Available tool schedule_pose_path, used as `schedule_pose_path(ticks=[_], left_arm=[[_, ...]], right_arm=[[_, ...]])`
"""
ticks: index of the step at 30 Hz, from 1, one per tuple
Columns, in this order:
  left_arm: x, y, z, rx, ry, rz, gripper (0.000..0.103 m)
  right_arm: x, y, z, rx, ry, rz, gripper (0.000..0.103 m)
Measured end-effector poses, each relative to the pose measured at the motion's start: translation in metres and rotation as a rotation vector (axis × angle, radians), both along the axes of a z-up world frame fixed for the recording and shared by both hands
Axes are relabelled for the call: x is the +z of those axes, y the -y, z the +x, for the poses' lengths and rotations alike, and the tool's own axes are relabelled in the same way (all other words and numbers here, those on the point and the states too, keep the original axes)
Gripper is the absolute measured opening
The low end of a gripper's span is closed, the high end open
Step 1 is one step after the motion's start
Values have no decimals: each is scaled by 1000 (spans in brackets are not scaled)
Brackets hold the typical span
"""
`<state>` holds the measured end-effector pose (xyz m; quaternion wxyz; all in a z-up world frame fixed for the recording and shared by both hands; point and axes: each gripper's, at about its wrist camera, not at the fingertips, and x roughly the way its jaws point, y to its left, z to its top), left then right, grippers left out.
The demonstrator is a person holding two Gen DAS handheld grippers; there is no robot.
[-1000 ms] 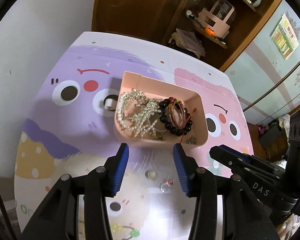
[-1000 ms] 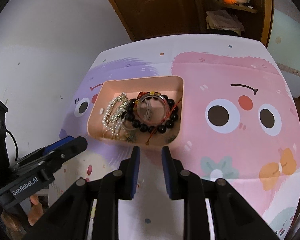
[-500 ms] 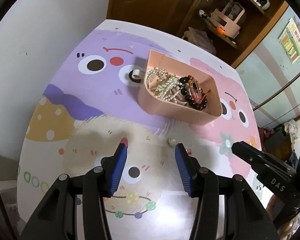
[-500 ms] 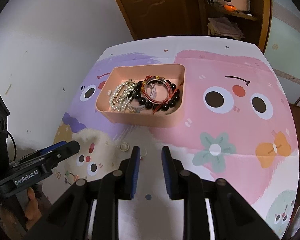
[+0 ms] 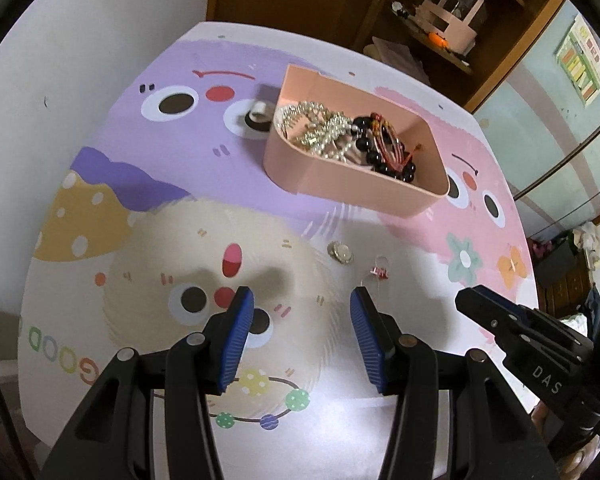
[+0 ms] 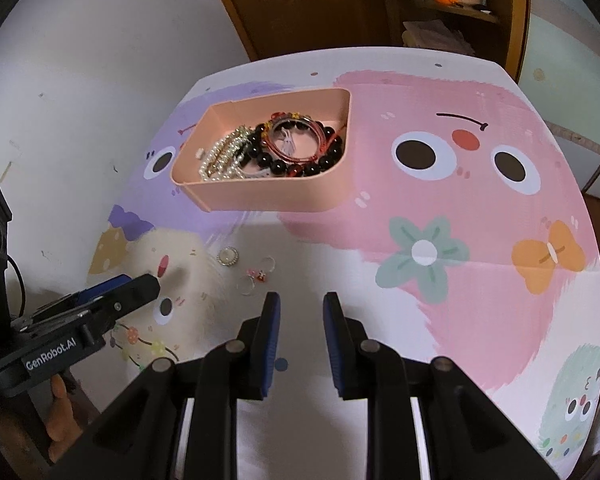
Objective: Organize jewelry
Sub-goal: 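Withdraw both open grippers from the box toward the rings on the table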
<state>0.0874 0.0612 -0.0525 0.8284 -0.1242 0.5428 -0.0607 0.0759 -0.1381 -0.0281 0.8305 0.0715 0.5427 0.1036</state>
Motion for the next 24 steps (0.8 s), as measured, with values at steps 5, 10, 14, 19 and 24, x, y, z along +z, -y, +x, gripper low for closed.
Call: schedule_pose_path(ticks=[5, 10, 14, 19, 24], left_arm=[[-12, 6, 0, -15, -23, 1, 49], [-22, 9, 2, -19, -42, -2, 49], [-28, 11, 5, -24, -48, 4, 49], [-33, 13, 10, -34, -53, 15, 49], [-33, 17, 19, -46, -39, 29, 49]], right_arm=[[-7, -1, 0, -1, -9, -8, 22], [-14, -4, 0, 5, -15, -21, 22], [-22, -5, 0, 9, -28, -25, 22], [-28, -7, 0, 19, -33, -29, 22], [-30, -11, 1, 28, -26, -42, 22]])
